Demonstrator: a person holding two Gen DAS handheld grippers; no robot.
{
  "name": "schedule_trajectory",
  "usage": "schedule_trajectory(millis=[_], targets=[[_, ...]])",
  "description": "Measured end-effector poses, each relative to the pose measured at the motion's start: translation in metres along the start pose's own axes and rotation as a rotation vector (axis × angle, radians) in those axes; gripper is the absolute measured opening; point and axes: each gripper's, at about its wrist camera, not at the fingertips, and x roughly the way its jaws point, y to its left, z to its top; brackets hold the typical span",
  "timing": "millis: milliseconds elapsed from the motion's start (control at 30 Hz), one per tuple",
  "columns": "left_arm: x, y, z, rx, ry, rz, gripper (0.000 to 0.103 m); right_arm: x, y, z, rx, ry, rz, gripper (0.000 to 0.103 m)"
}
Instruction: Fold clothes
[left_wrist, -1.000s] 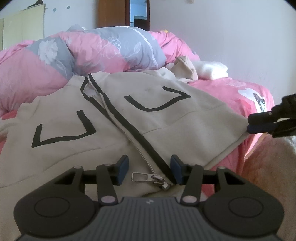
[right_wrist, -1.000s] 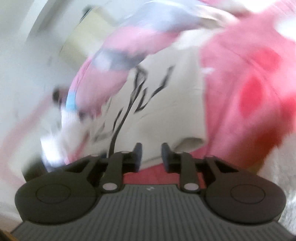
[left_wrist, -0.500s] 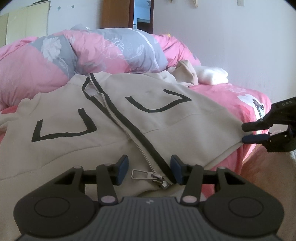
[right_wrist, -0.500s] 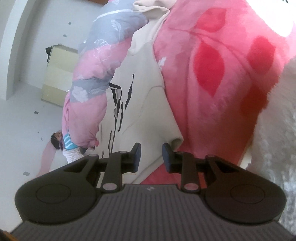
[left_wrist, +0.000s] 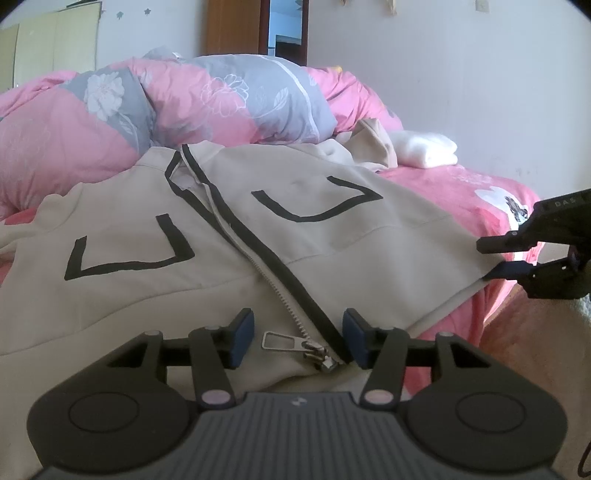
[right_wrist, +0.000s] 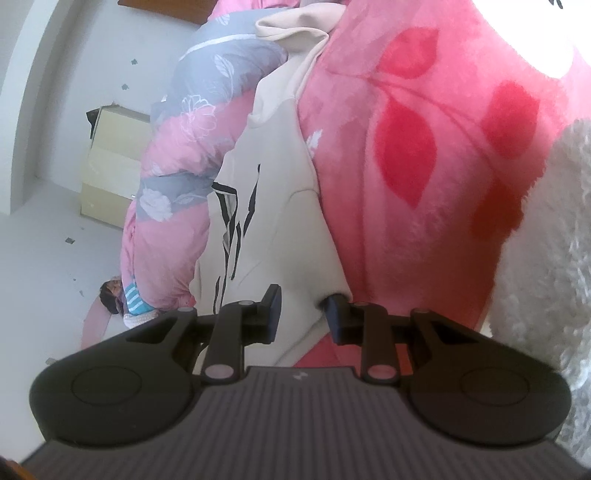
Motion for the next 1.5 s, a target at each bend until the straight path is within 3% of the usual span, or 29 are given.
schedule_trajectory(millis=[167, 233, 367, 500, 867, 1000, 1133, 1300, 1400, 1500], targets=[[0.000, -0.001, 0.001, 0.003, 0.005, 0.006, 0.055, 0.009, 0.004, 0.001, -0.024, 0.004, 0.021, 0.022], [0.000, -0.002, 0.002, 0.003, 0.008, 0.008, 0.055, 0.014, 0.010, 0.000, -0.064, 0.003, 0.012, 0.003], [-0.001, -0.003, 0.003, 0.005, 0.017, 0.015, 0.055, 0.010, 0.022, 0.000, -0.170, -0.007, -0.021, 0.001], [-0.002, -0.004, 0.004, 0.006, 0.027, 0.018, 0.057, 0.004, 0.021, 0.003, -0.187, -0.005, -0.041, 0.001], [-0.002, -0.004, 0.005, 0.018, 0.037, 0.023, 0.059, 0.005, 0.020, 0.004, -0.246, 0.051, -0.097, 0.002], [-0.006, 0.002, 0.009, -0.028, 0.040, -0.003, 0.060, -0.005, 0.031, 0.003, -0.331, 0.064, -0.144, 0.008], [-0.016, 0.013, 0.014, -0.059, 0.021, 0.003, 0.060, -0.027, 0.045, 0.006, -0.438, 0.087, -0.192, 0.020], [-0.021, 0.027, 0.032, -0.085, -0.030, 0.017, 0.060, -0.057, 0.066, 0.020, -0.589, 0.013, -0.264, 0.025], [-0.009, 0.027, 0.050, -0.084, -0.043, -0.015, 0.060, -0.058, 0.079, 0.032, -0.653, -0.079, -0.231, 0.025], [0.012, 0.019, 0.063, -0.054, -0.038, -0.039, 0.059, -0.033, 0.095, 0.040, -0.737, -0.132, -0.192, 0.023]])
